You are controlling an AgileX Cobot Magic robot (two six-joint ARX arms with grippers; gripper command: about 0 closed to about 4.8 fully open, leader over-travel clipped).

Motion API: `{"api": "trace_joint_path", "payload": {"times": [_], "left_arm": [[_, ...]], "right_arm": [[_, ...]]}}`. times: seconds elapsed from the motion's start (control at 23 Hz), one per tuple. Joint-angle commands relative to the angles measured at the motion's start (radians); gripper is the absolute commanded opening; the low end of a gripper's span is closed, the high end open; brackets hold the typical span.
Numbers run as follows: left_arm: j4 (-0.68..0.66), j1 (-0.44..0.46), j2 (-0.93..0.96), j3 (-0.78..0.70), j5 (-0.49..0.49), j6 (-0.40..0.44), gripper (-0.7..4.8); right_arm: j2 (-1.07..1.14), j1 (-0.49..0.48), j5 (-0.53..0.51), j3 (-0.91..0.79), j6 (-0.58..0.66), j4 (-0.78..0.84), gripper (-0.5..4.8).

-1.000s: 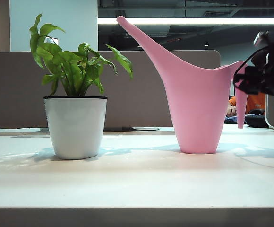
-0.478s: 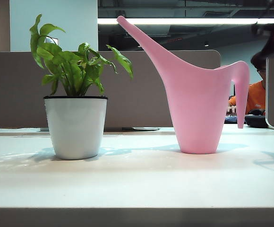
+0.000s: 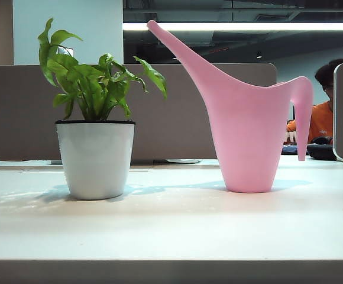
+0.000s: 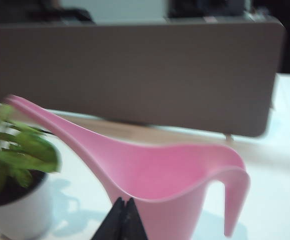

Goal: Pick up the watering can from the table, water the potted plant, and put the can back.

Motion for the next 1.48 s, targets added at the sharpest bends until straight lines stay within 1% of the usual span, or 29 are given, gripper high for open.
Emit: {"api": "trace_joint_path", "payload": {"times": [0.04, 0.09, 0.13, 0.17, 0.22, 0.26, 0.35, 0.43, 0.52, 0.57, 0.65, 0.74, 0.78, 0.87, 1.0, 1.04, 1.13, 1.17, 1.22, 1.26, 1.3, 1.39, 1.48], "left_arm": [[0.074, 0.0, 0.001, -0.075, 0.006, -0.122, -0.05], [0.085, 0.001, 0.0, -0.108, -0.024, -0.13, -0.05], [0.095, 0.002, -0.005, -0.127, -0.034, -0.124, -0.05], [0.118, 0.001, -0.013, -0.158, -0.024, -0.124, -0.05], [0.133, 0.002, -0.021, -0.177, -0.022, -0.123, -0.05], [0.164, 0.001, -0.041, -0.217, -0.005, -0.123, -0.05], [0.201, 0.001, -0.078, -0.278, 0.002, -0.126, -0.05], [0.205, 0.001, -0.126, -0.331, 0.001, -0.137, -0.05], [0.205, 0.001, -0.183, -0.378, -0.001, -0.171, -0.05], [0.203, 0.001, -0.201, -0.391, -0.007, -0.174, -0.05], [0.17, 0.001, -0.251, -0.421, -0.067, -0.182, -0.05], [0.114, 0.0, -0.275, -0.427, -0.114, -0.212, -0.05], [0.092, 0.002, -0.283, -0.428, -0.119, -0.21, -0.05], [0.138, 0.002, -0.293, -0.46, -0.114, -0.212, -0.05], [0.19, 0.002, -0.317, -0.528, -0.115, -0.238, -0.05], [0.209, 0.002, -0.335, -0.563, -0.114, -0.239, -0.05], [0.213, 0.002, -0.356, -0.588, -0.114, -0.237, -0.05], [0.217, 0.002, -0.365, -0.605, -0.114, -0.236, -0.06], [0.216, 0.003, -0.365, -0.61, -0.113, -0.23, -0.05], [0.222, 0.002, -0.365, -0.624, -0.106, -0.195, -0.05], [0.233, 0.003, -0.365, -0.633, -0.094, -0.18, -0.06], [0.279, 0.003, -0.365, -0.657, -0.082, -0.177, -0.06], [0.283, 0.005, -0.365, -0.666, -0.071, -0.172, -0.06]], "right_arm": [[-0.115, 0.076, 0.121, -0.019, -0.023, -0.01, -0.09], [-0.178, 0.101, 0.146, -0.033, -0.024, -0.043, -0.09], [-0.219, 0.114, 0.165, -0.042, -0.024, -0.082, -0.09], [-0.291, 0.129, 0.197, -0.063, -0.024, -0.167, -0.09], [-0.321, 0.131, 0.197, -0.074, -0.024, -0.205, -0.09], [-0.384, 0.132, 0.196, -0.098, -0.024, -0.285, -0.09], [-0.459, 0.132, 0.196, -0.141, -0.022, -0.345, -0.08], [-0.527, 0.134, 0.172, -0.188, -0.014, -0.353, -0.09], [-0.578, 0.134, 0.174, -0.223, -0.014, -0.365, -0.09], [-0.595, 0.134, 0.174, -0.237, -0.014, -0.372, -0.09], [-0.607, 0.134, 0.173, -0.272, -0.014, -0.4, -0.08], [-0.604, 0.135, 0.174, -0.298, 0.029, -0.404, -0.05], [-0.604, 0.135, 0.174, -0.311, 0.049, -0.395, 0.0], [-0.606, 0.135, 0.174, -0.351, 0.04, -0.348, 0.0], [-0.607, 0.137, 0.174, -0.41, 0.038, -0.293, 0.0], [-0.607, 0.138, 0.174, -0.447, 0.037, -0.256, -0.01], [-0.607, 0.138, 0.174, -0.492, 0.033, -0.203, -0.01], [-0.607, 0.138, 0.174, -0.541, 0.028, -0.143, -0.01], [-0.607, 0.138, 0.174, -0.569, 0.026, -0.11, -0.01], [-0.608, 0.138, 0.174, -0.612, 0.027, -0.067, -0.01], [-0.608, 0.138, 0.174, -0.634, 0.027, -0.047, -0.01], [-0.608, 0.138, 0.173, -0.684, 0.027, 0.003, -0.01], [-0.608, 0.139, 0.174, -0.702, 0.026, 0.013, -0.01]]}}
